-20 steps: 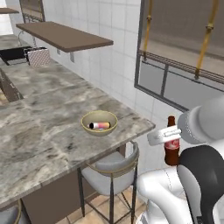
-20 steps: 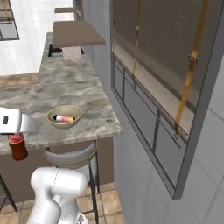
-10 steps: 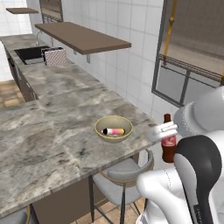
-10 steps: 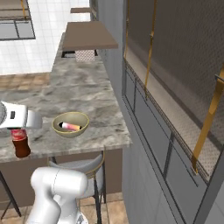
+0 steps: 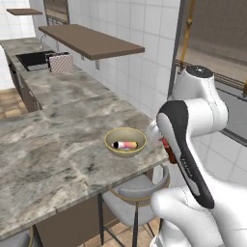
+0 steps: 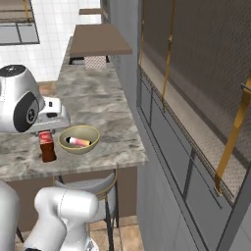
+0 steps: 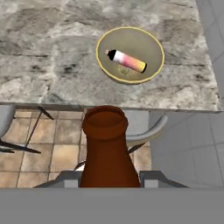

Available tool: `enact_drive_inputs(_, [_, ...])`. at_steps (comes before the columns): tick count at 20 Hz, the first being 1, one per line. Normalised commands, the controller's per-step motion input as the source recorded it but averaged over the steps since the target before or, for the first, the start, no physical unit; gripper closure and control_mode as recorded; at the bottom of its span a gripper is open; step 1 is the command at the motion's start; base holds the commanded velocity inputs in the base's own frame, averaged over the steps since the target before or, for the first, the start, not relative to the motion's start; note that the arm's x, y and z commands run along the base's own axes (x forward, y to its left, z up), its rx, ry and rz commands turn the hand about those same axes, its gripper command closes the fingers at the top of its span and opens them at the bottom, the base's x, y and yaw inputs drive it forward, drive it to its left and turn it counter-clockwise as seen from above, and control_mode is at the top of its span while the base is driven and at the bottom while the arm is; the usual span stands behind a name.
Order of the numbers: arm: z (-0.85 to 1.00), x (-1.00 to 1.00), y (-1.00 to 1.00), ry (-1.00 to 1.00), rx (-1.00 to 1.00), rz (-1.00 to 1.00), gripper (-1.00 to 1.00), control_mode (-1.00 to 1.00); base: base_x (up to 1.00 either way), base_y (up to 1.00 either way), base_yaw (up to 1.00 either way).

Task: Open the fridge, grab two sodas, and place both sodas inside the bowl with ice on the dining counter.

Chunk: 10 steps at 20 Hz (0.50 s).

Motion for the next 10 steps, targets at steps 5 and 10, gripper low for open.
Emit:
enact_drive_inputs(5, [-0.44, 0.99, 0.37, 0.22, -0.29, 0.1, 1.0, -1.0, 0.0, 0.0, 0.0])
enact_drive_inputs(10, [-0.54, 0.73, 0.05, 0.11, -0.16, 0.3, 1.0, -1.0, 0.0, 0.0, 0.0])
